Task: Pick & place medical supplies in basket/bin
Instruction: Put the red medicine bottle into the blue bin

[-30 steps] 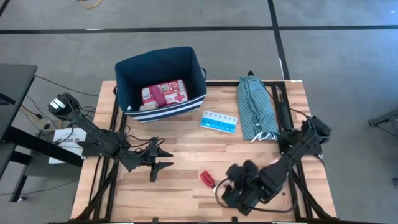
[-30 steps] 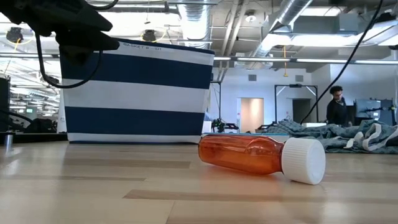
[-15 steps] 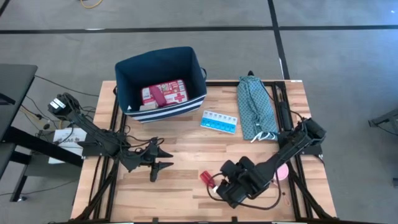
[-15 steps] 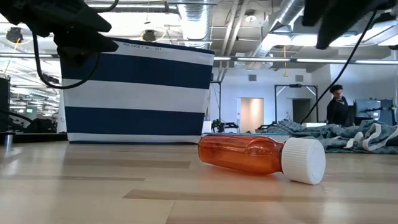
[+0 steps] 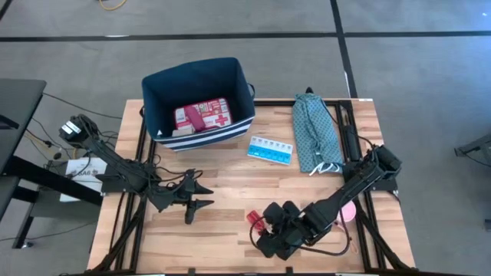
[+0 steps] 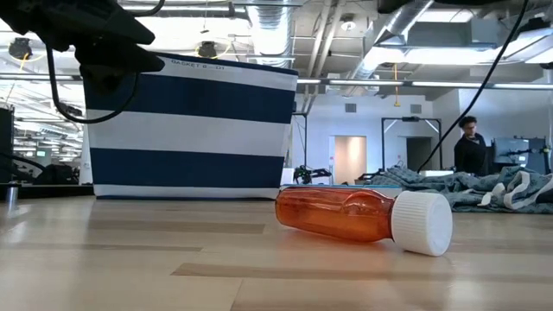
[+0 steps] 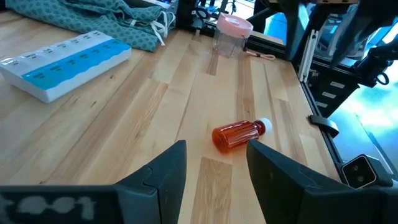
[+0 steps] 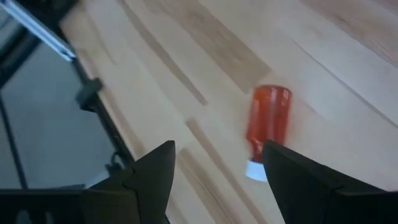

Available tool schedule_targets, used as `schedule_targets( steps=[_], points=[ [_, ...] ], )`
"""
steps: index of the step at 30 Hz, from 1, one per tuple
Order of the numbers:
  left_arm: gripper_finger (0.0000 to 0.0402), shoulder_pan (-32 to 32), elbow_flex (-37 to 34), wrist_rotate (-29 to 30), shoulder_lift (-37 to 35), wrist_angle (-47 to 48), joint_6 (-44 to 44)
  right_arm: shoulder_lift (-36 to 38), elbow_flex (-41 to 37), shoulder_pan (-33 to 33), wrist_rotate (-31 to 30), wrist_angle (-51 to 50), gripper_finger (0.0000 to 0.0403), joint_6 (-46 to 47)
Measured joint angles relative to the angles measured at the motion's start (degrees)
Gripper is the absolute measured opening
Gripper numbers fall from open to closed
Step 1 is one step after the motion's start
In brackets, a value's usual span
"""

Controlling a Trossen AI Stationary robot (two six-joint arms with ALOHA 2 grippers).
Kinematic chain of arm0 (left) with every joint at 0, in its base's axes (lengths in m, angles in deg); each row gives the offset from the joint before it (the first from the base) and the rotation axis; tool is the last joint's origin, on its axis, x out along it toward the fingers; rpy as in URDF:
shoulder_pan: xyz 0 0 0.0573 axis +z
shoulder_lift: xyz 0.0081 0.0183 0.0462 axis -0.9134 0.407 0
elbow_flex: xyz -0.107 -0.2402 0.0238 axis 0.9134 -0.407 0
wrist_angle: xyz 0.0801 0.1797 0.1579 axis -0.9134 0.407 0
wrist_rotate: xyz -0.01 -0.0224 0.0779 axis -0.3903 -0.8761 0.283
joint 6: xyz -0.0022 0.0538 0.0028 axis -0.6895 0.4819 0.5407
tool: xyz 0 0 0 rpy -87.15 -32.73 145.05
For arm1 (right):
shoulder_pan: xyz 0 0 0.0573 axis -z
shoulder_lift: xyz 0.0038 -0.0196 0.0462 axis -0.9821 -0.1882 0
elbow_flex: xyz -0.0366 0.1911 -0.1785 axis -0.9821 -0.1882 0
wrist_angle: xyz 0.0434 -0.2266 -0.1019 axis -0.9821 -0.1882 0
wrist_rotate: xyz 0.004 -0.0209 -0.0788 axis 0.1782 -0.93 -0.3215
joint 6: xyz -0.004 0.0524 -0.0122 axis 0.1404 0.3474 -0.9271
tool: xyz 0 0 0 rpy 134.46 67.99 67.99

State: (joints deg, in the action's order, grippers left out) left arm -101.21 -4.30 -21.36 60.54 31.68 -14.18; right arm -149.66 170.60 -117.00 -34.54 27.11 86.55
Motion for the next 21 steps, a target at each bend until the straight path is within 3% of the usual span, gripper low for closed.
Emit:
schedule_targets(
  steps=[13, 21],
  points=[
    [0.0157, 0.00, 0.00, -0.02, 0.00, -0.04, 0.08, 0.00, 0.05, -0.02, -6.11, 1.37, 0.0235, -0.25],
    [0.0157, 0.00, 0.00, -0.04, 0.00, 0.02, -0.04, -4.51, -0.04, -0.28, -6.56, -3.88, 0.0235, 8.60]
  ],
)
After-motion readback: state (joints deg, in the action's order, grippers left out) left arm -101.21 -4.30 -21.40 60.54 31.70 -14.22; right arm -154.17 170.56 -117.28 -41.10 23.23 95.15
